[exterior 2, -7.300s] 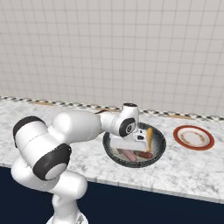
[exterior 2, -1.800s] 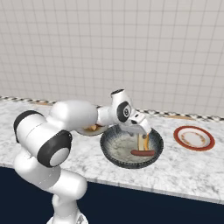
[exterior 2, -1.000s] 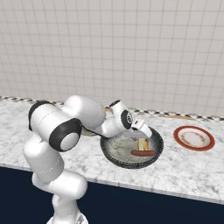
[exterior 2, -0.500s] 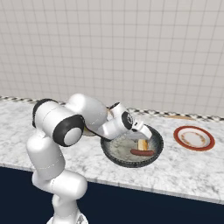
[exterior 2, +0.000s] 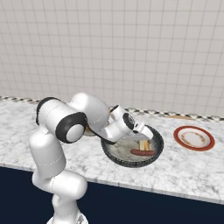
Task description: Place one bun and one sausage from the bowl on each plate.
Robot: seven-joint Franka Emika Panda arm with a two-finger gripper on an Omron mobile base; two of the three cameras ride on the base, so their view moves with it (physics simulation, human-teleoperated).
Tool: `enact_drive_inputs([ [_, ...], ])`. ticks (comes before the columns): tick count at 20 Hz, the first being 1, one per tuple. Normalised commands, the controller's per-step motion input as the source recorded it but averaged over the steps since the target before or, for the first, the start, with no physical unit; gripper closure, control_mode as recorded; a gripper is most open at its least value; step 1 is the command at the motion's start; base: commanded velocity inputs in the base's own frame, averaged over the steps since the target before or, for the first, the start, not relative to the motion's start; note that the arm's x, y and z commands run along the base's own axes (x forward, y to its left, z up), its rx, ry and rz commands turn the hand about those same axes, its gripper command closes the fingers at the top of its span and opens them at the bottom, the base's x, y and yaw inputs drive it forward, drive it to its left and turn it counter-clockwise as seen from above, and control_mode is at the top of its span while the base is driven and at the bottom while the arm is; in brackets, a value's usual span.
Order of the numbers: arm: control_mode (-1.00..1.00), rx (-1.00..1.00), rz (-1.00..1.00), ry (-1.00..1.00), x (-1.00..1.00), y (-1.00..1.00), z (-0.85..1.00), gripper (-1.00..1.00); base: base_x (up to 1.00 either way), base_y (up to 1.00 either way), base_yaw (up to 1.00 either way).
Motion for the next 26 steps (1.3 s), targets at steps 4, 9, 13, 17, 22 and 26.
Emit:
enact_drive_inputs([
  [4,-1.00,0.00,-0.01,-0.03,-0.04,-0.06,0.11,1.00,0.00,0.00,0.00],
  [9,-1.00,0.10,-0.16,-0.25,-0.18,-0.57,0.98,1.00,0.00,0.00,0.00],
  [13,-1.00,0.18,-0.33,-0.12,0.04,-0.89,1.00,1.00,0.00,0.00,0.00],
  [17,-1.00,0.37,-0.34,-0.01,0.17,-0.98,0.60,1.00,0.00,0.00,0.00],
  [22,-1.00,0.52,-0.27,-0.08,0.06,-0.81,-0.12,1.00,0.00,0.00,0.00],
  [26,-1.00,0.19,-0.05,-0.04,0.00,-0.11,-0.04,1.00,0.00,0.00,0.00],
])
